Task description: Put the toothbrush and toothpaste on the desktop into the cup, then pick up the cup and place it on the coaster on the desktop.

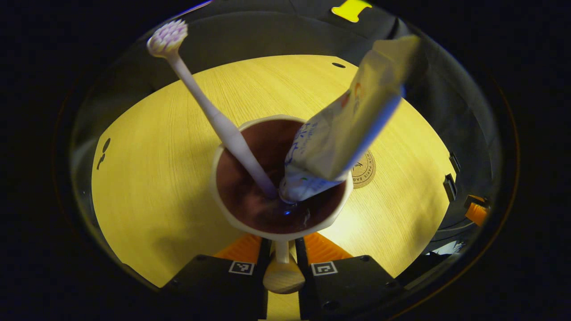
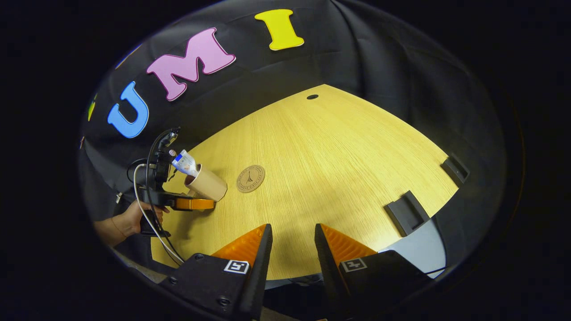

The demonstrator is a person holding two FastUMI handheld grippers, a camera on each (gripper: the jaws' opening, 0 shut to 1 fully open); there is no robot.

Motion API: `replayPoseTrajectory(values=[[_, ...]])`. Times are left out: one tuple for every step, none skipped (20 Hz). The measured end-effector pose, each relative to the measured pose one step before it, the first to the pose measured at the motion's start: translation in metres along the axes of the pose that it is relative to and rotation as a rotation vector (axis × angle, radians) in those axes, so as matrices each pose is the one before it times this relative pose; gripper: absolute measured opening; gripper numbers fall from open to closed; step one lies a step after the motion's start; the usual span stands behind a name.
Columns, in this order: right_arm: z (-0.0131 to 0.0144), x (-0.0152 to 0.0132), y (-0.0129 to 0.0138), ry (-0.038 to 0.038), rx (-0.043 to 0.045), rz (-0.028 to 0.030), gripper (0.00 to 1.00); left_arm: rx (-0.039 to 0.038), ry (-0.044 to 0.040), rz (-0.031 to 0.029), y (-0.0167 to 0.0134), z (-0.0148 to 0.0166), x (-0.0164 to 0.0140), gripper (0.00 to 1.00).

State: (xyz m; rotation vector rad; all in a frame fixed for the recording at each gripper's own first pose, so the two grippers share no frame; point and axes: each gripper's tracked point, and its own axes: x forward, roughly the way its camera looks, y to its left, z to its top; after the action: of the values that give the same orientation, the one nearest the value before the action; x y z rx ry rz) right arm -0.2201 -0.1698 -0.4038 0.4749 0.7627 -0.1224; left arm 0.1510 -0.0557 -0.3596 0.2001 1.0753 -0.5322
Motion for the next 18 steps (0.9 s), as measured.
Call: replayPoseTrajectory(values=[[0.00056,0.00095,-0.00147,-0.00084,-0.00165,0.00265,0.59,-0.00723,-0.00069,0.00158,-0.00180,0.00006,-0.00124,0.32],[0.00049,0.00038,-0.00193,0.00059,-0.00269,0.00315,0.59,0.00074,-0.00933,0.00590,-0.00136,0.00125,-0.00114,0.32],[0.00006,0.00017,-0.00184,0.00171,-0.00127,0.00230,0.59,0.00608,-0.00931,0.00640,-0.00208,0.00238,-0.00222,0.32],[0.00063,0.00027,-0.00212,0.00184,-0.00072,0.00436,0.59,0.00789,-0.00513,0.00575,-0.00335,0.00194,-0.00196,0.36],[0.00030,0.00035,-0.00195,0.00362,-0.00032,0.00361,0.59,0.00372,-0.00477,-0.00018,-0.00453,0.00286,-0.00111,0.36],[0.00090,-0.00077,-0.00194,0.00193,-0.00083,0.00352,0.59,0.00137,-0.00500,-0.00387,-0.00623,0.00453,-0.00230,0.36],[0.00124,0.00029,-0.00290,0.00202,-0.00109,0.00264,0.59,-0.00108,-0.00298,-0.00449,-0.00646,0.00405,-0.00148,0.36],[0.00137,-0.00085,-0.00343,0.00045,-0.00097,0.00228,0.59,-0.00157,-0.00199,-0.00361,-0.00620,0.00293,0.00035,0.36],[0.00142,-0.00114,-0.00363,0.00028,0.00053,0.00067,0.59,0.00082,-0.00160,-0.00353,-0.00718,0.00502,0.00098,0.36],[0.00149,-0.00065,-0.00464,0.00036,0.00175,0.00006,0.59,0.00837,-0.00307,0.00103,-0.00634,0.00390,0.00143,0.31],[0.00153,-0.00122,-0.00574,0.00094,0.00298,-0.00061,0.59,0.01089,0.00051,0.00336,-0.00609,0.00420,0.00190,0.36],[0.00167,-0.00133,-0.00631,-0.00095,0.00337,-0.00223,0.59,0.00972,-0.00018,0.00014,-0.00701,0.00420,0.00213,0.31],[0.00169,-0.00178,-0.00580,0.00043,0.00326,-0.00217,0.59,0.00593,0.00130,-0.00278,-0.00774,0.00233,0.00138,0.36],[0.00153,-0.00093,-0.00609,0.00008,0.00293,-0.00324,0.59,0.00678,0.00194,-0.00056,-0.00607,0.00368,0.00313,0.36],[0.00012,-0.00113,-0.00680,0.00109,0.00265,-0.00313,0.59,0.00722,0.00183,0.00279,-0.00534,0.00359,0.00332,0.31],[0.00149,-0.00031,-0.00587,0.00051,0.00376,-0.00305,0.59,0.00670,0.00400,0.00374,-0.00498,0.00255,0.00367,0.31],[0.00093,-0.00173,-0.00648,0.00097,0.00327,-0.00288,0.59,0.00282,0.00454,0.00488,-0.00386,0.00217,0.00421,0.31],[0.00080,-0.00135,-0.00637,0.00320,0.00362,-0.00511,0.59,0.00159,0.00435,0.00606,-0.00327,0.00105,0.00418,0.31]])
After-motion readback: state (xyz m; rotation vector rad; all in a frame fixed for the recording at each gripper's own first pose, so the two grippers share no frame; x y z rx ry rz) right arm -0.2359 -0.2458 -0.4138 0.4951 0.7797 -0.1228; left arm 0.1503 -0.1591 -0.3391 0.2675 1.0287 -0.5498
